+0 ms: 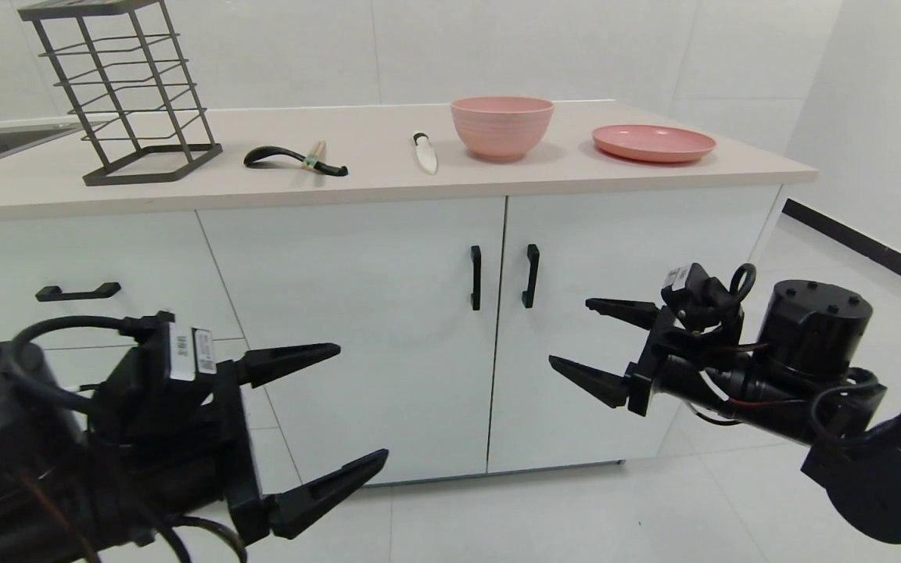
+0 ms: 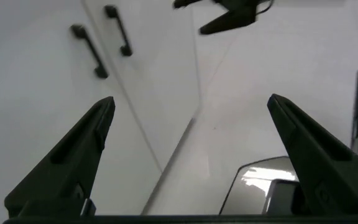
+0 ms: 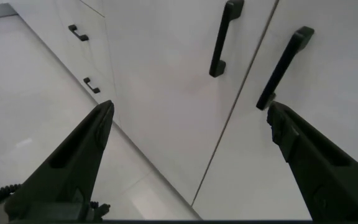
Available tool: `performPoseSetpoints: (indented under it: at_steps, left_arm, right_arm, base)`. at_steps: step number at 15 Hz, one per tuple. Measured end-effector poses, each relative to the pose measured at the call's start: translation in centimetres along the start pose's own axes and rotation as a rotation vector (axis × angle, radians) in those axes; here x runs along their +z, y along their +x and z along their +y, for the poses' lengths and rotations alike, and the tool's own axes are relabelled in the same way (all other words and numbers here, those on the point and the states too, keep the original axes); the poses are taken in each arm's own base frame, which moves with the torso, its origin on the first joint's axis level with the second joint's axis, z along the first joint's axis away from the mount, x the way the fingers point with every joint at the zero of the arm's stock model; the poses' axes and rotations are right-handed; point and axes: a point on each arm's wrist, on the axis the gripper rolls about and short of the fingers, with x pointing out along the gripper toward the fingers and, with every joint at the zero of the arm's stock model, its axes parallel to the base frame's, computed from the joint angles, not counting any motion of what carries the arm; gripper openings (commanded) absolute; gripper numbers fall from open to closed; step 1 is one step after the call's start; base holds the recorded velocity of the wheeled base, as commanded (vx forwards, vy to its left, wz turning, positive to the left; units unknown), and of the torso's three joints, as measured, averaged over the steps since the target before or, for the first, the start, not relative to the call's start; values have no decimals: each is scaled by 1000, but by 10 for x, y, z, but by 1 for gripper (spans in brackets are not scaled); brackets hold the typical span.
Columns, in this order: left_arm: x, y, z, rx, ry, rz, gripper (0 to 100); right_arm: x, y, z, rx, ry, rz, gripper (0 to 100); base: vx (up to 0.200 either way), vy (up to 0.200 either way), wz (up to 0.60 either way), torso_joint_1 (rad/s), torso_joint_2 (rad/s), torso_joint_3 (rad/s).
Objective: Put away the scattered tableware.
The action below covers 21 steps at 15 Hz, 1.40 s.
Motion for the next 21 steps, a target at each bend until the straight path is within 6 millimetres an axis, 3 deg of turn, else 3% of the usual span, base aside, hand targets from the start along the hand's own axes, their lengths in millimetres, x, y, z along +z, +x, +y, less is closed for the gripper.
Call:
performPoseSetpoints:
  at_steps: [4,8,10,14,21]
  left_arm:
    - [-5,60,9,-95,-34,-116,100]
    - [-31,123,24,-155,-72,-184,100]
    - [-40,130,23,-164,-86,-164,100]
    - [-34,124,20,-163,-191,-163,100]
    - [-27,127,27,-87,-184,-192,100]
  right_arm:
    - [-11,22,-20,-12,-5,-7,100]
    - [-17,44,-39,-28,-18,-30,100]
    - [-17,50,-45,-25,-27,-45,100]
    - [-22,59,-48,-19,-29,-49,100]
    - [-26,95,-62,-9,-61,-101,100]
  base:
    - [0,0,0,0,0,0]
    - [0,0,0,0,0,0]
    - [0,0,0,0,0,0]
    - [0,0,0,0,0,0]
    - [0,0,0,0,0,0]
